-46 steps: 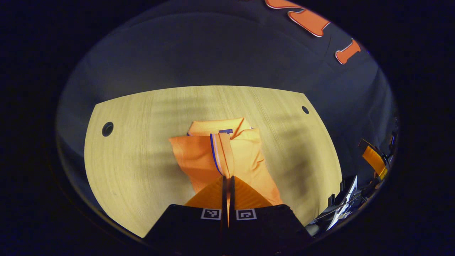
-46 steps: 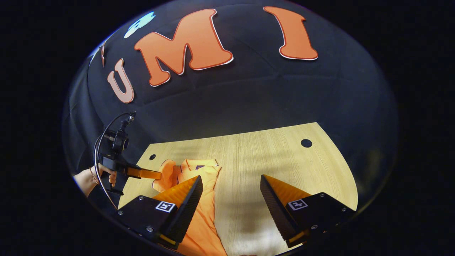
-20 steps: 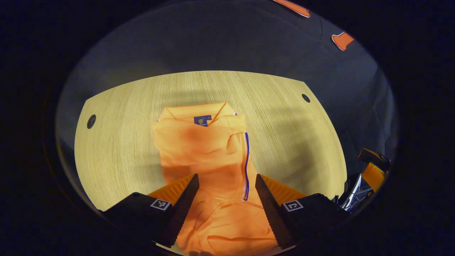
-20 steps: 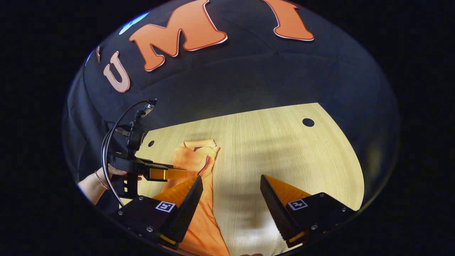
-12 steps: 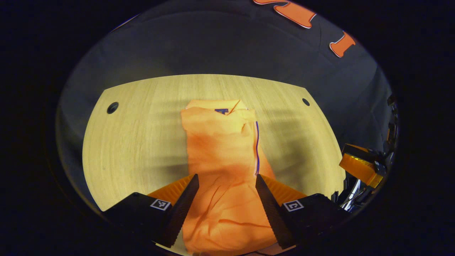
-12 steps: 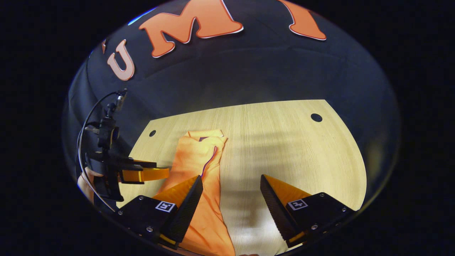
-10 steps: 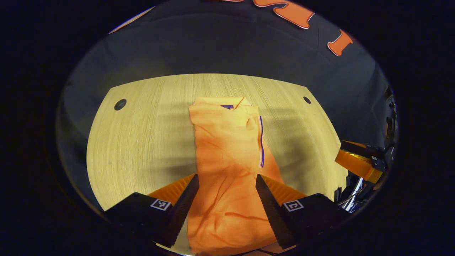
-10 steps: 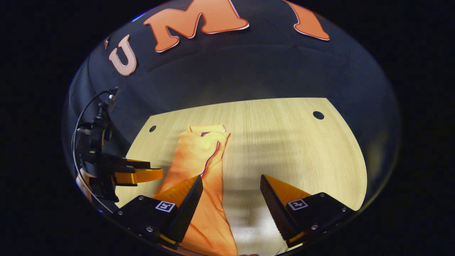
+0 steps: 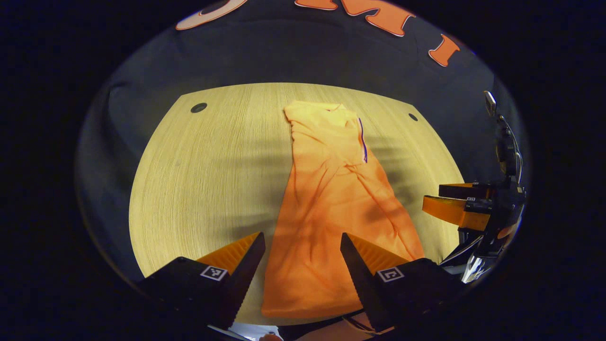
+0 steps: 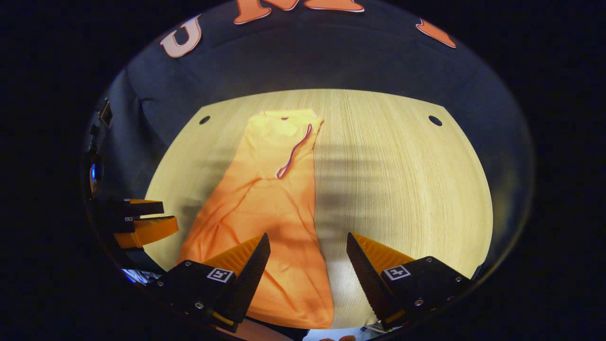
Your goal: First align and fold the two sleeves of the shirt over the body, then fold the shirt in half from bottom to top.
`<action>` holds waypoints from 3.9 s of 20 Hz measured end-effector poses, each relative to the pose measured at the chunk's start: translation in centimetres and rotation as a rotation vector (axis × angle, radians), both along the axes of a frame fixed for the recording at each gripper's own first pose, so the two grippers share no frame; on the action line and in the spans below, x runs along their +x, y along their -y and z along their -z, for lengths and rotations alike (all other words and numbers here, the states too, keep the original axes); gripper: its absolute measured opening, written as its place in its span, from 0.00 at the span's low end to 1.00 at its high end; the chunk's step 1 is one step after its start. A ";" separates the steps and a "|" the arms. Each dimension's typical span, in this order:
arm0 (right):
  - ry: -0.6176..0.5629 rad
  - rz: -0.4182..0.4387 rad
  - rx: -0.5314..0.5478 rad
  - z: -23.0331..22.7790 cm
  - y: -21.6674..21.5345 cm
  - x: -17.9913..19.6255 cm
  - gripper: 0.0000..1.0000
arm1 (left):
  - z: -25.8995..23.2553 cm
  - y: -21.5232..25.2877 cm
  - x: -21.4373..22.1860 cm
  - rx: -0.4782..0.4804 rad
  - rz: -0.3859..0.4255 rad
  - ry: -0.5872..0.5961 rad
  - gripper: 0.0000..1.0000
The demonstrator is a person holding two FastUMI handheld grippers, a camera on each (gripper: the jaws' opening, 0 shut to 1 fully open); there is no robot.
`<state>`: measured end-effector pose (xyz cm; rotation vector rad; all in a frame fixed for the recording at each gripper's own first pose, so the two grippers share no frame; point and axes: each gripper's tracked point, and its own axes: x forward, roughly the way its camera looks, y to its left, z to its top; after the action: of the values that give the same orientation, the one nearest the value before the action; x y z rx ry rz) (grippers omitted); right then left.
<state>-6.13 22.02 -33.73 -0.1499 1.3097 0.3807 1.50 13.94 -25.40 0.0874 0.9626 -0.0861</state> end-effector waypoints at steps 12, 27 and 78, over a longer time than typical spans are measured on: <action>-0.252 -0.074 -0.173 3.7 2.6 -12.6 0.99 | 8.1 -3.0 -11.8 0.071 -0.110 -0.218 0.99; -0.335 -0.059 -0.219 4.8 2.9 -14.6 1.00 | 11.3 -2.3 -14.1 0.149 -0.162 -0.347 0.96; 0.046 0.117 0.081 -0.2 -5.6 23.6 0.00 | -4.6 0.5 17.2 0.059 -0.011 0.205 0.00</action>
<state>17.44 27.59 -33.49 -0.0139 1.2490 0.3278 18.67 13.43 -20.82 0.1423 0.7611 -0.0376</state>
